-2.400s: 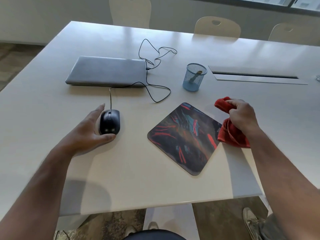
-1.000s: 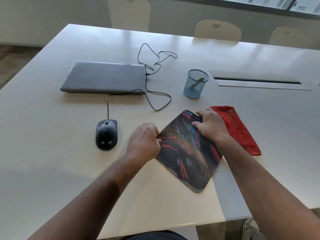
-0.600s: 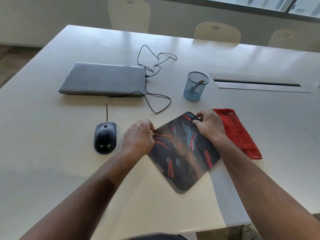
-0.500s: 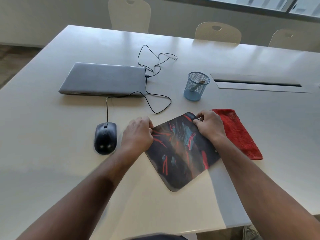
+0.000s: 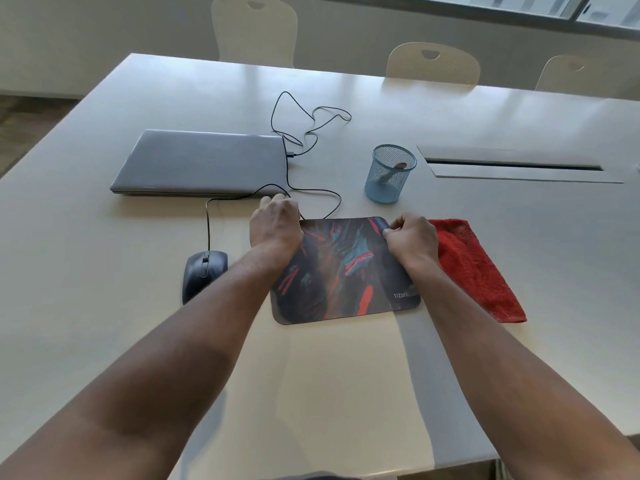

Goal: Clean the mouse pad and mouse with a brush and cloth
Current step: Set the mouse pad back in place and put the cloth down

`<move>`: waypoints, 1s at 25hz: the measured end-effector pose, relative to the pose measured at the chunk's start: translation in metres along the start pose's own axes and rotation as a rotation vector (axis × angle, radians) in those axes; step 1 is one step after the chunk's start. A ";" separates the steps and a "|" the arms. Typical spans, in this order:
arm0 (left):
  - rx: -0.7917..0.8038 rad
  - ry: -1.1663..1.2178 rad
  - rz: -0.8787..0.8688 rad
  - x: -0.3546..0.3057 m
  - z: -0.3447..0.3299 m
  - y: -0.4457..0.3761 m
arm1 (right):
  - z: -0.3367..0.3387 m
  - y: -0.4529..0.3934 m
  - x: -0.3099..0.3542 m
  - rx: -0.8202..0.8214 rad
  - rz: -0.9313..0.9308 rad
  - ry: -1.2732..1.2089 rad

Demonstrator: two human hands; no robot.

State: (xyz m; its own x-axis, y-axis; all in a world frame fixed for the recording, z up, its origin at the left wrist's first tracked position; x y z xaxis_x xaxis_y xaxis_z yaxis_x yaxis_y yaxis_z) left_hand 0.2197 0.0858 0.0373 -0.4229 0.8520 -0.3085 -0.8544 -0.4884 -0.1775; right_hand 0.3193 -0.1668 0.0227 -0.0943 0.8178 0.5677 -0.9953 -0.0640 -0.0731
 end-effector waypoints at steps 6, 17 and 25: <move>-0.015 0.020 -0.037 -0.008 -0.003 -0.013 | -0.003 -0.006 0.007 -0.036 0.013 0.015; -0.120 0.031 -0.128 -0.013 -0.008 -0.015 | -0.014 0.004 0.018 -0.124 0.131 0.114; -0.048 0.102 -0.092 -0.008 -0.010 -0.013 | -0.017 0.007 0.023 -0.107 0.166 0.230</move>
State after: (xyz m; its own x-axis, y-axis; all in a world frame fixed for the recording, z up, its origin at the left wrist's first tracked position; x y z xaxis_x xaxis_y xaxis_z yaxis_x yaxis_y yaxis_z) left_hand 0.2374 0.0832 0.0323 -0.3083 0.8715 -0.3814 -0.8719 -0.4193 -0.2532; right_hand 0.3106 -0.1385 0.0218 -0.2354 0.9102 0.3407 -0.9574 -0.1569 -0.2423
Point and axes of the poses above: each hand's wrist, its own y-axis away from the middle knuckle, its own z-axis out of the back of the hand, x = y × z, the point moved 8 cm from there along -y, towards the middle knuckle, and after that the axes turned 2 degrees about z, right-handed, at the moved point
